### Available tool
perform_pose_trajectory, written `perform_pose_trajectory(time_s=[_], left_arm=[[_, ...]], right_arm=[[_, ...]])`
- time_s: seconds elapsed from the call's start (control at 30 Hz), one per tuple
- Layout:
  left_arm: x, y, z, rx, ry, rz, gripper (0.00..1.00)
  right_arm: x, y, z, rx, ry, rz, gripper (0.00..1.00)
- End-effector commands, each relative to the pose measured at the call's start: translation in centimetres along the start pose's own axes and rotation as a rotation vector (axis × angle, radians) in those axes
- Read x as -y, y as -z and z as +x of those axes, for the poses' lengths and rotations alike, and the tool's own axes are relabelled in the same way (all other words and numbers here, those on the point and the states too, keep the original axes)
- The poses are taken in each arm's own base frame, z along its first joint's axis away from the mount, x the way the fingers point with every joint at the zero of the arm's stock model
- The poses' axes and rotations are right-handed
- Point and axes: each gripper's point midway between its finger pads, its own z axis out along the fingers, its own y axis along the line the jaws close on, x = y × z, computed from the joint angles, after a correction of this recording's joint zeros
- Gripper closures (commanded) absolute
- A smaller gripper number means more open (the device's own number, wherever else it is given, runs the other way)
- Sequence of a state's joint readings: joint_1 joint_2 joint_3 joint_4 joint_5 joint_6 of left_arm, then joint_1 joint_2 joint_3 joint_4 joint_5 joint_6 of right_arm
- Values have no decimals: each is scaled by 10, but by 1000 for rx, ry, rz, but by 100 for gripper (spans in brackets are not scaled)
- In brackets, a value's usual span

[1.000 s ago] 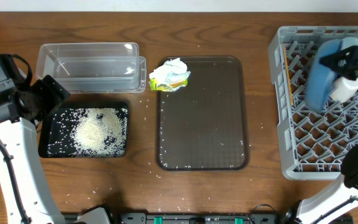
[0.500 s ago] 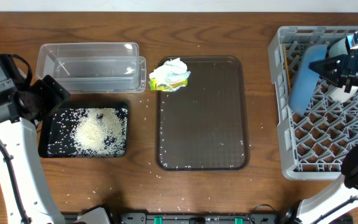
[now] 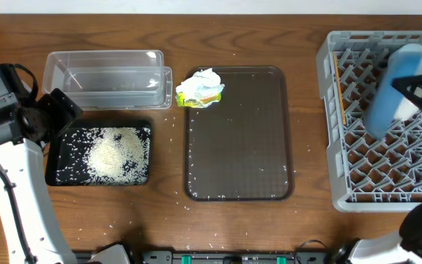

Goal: Sort waste into correct bins and load items into the dishwasher rack
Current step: 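Lower the blue bowl into the rack standing on its edge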

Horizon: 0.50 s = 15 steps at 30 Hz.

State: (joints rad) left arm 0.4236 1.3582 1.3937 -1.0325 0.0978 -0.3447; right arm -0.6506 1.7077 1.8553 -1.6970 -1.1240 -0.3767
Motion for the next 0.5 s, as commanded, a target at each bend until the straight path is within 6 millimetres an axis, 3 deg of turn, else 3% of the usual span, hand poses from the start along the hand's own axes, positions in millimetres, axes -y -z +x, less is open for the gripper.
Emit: perform_pose_trajectory(time_s=[0.0, 0.23, 0.47], left_arm=[[-1, 3, -3, 11, 16, -2, 10], [-1, 3, -3, 11, 16, -2, 10], [-1, 3, -3, 11, 16, -2, 10]], right_arm=[[15, 14, 0, 22, -41, 70, 99], [39, 43, -6, 107, -71, 119, 99], [29, 43, -14, 160, 20, 18, 99]])
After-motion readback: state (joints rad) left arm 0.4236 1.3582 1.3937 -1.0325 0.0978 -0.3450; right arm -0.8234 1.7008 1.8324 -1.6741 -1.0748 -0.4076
